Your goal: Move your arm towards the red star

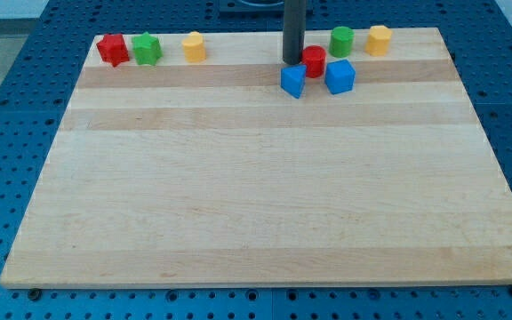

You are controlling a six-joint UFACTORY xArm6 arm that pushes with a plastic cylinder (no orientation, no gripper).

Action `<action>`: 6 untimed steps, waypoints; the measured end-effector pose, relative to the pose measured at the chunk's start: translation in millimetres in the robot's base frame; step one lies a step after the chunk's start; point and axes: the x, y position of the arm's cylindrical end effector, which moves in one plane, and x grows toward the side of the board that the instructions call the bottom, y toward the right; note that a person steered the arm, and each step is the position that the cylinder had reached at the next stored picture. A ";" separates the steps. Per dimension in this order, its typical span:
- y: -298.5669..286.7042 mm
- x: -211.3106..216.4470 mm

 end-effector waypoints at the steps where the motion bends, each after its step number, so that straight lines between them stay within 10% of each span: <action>1: 1.2 2.6; 6: -137.3 3.3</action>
